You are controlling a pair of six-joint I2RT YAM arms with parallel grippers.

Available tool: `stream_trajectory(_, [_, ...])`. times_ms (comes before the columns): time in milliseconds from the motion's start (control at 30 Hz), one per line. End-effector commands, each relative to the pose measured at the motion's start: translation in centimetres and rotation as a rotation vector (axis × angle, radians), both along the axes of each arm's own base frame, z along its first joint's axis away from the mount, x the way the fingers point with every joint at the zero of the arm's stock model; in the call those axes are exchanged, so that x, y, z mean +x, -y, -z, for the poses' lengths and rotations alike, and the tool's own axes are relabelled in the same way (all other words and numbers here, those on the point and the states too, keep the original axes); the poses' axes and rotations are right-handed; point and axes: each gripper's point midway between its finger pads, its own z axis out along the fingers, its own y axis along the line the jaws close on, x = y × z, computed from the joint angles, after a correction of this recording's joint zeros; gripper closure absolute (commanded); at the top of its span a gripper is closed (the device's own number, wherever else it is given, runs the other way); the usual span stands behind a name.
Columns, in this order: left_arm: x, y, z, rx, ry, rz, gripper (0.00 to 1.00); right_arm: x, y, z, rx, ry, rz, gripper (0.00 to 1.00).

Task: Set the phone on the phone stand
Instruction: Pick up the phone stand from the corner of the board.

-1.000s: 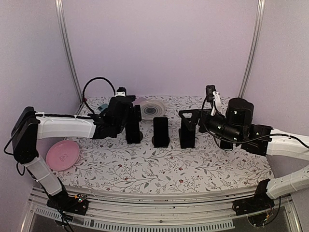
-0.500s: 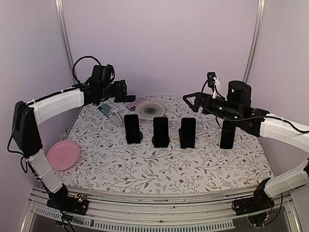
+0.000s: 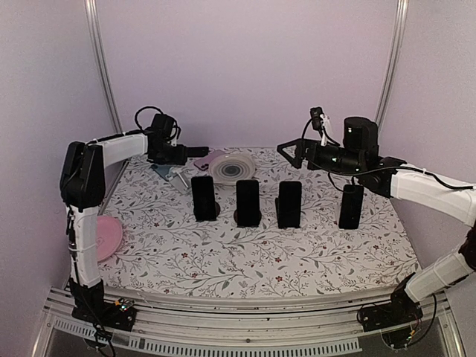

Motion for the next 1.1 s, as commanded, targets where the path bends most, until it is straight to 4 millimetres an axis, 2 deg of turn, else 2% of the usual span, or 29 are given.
stream_trajectory(0, [0.4, 0.4, -0.4, 0.033, -0.022, 0.093, 0.44, 0.3, -0.2, 0.1, -0.021, 0.007, -0.017, 0.01])
stream_trajectory(267, [0.4, 0.4, 1.8, 0.054, -0.069, 0.110, 0.56, 0.4, -0.2, 0.6, -0.032, 0.003, -0.017, 0.01])
stream_trajectory(533, [-0.3, 0.4, 2.9, 0.067, -0.100, 0.136, 0.57, 0.5, -0.2, 1.2, -0.029, -0.006, -0.018, 0.01])
stream_trajectory(733, [-0.2, 0.1, 3.8, 0.082, -0.111, 0.126, 0.62, 0.6, -0.5, 1.5, -0.016, -0.013, -0.027, 0.01])
stream_trajectory(933, [-0.3, 0.3, 4.6, 0.071, -0.128, 0.121, 0.72, 0.6, -0.6, 1.7, -0.016, -0.013, -0.033, 0.01])
stream_trajectory(1067, [-0.4, 0.2, 4.2, 0.073, -0.121, 0.109, 0.81, 0.6, -0.7, 1.5, -0.017, -0.001, -0.038, 0.01])
